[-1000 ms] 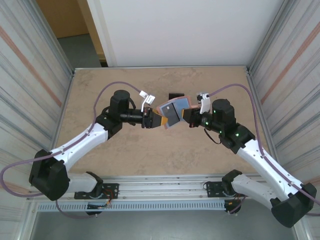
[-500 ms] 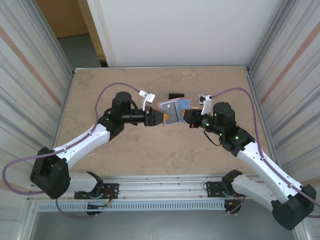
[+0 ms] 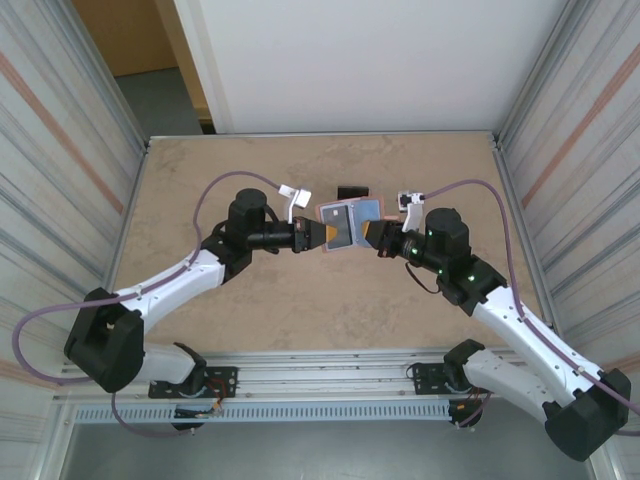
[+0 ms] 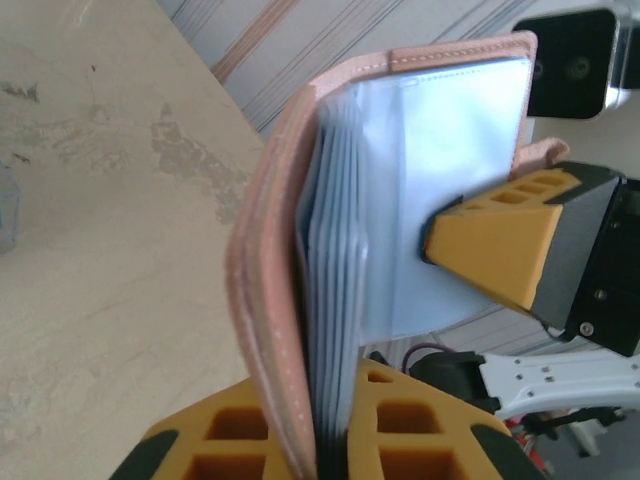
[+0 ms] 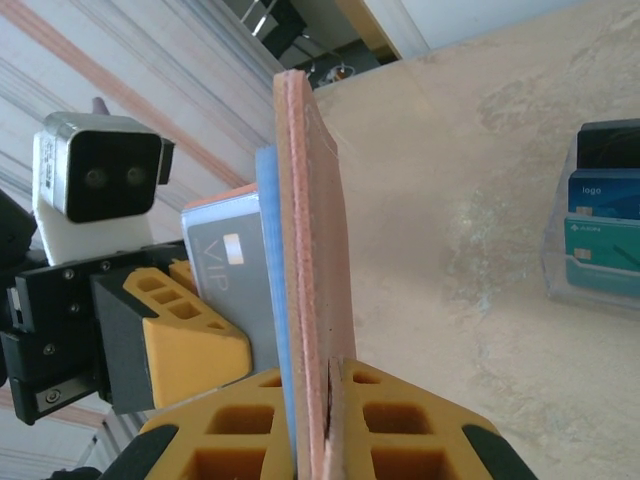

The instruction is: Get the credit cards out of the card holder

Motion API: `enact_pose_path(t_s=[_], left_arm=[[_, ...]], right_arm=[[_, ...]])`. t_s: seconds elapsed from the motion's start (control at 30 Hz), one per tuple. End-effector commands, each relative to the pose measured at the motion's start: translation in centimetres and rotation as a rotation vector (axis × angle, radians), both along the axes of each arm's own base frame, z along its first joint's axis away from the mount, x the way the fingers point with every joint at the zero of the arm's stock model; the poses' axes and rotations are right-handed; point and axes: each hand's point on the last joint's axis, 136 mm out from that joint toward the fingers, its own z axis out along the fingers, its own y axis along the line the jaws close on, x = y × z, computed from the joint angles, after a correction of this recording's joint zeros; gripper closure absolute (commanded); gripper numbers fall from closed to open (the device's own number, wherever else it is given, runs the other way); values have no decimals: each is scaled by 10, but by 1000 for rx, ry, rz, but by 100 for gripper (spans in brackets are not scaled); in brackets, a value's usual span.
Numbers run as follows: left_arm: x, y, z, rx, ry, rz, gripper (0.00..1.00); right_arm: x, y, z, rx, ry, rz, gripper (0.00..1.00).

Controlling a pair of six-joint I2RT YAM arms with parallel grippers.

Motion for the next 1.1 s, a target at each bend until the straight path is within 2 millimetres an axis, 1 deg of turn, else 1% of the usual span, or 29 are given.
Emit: enact_pose_path(t_s=[0.0,0.1,0.2,0.27,0.4,0.53,0.7,0.83,0.93,1.0,1.03,1.07], left_arm=[[7,3,-3,2,-11,30,99],[7,7,-7,13,2,32,100],[4,12,-12,35,9,27,100],[1,15,-16,56,16,20,100],[-7,17,-19,67,24,-10,100],[-12,17,-25,75,49,-26,100],[-12,20,-43,113,95,-15,100],[-10,24,-64,168,144,11,100],[-11,26,-76,189,170,20,100],[-12,28,-83,202,183,28,100],[-13,29,-87,211,192,31,100],[-15,30,-92,222,202,32,100]], right_arm=[[-4,0,10,27,-18,2,91],[-1,-9,6,-10,-19,-40,78],[2,-17,1,-55,-15,-80,73],[6,-23,-4,-90,-3,-114,71],[13,-35,-19,-167,41,-184,70],[17,-39,-34,-219,88,-215,68],[22,-49,-50,-281,148,-270,65],[22,-57,-62,-329,191,-307,60],[22,-63,-63,-351,206,-336,57],[21,-68,-60,-366,208,-353,53],[23,-69,-66,-388,225,-361,51],[24,-71,-65,-398,226,-372,51]])
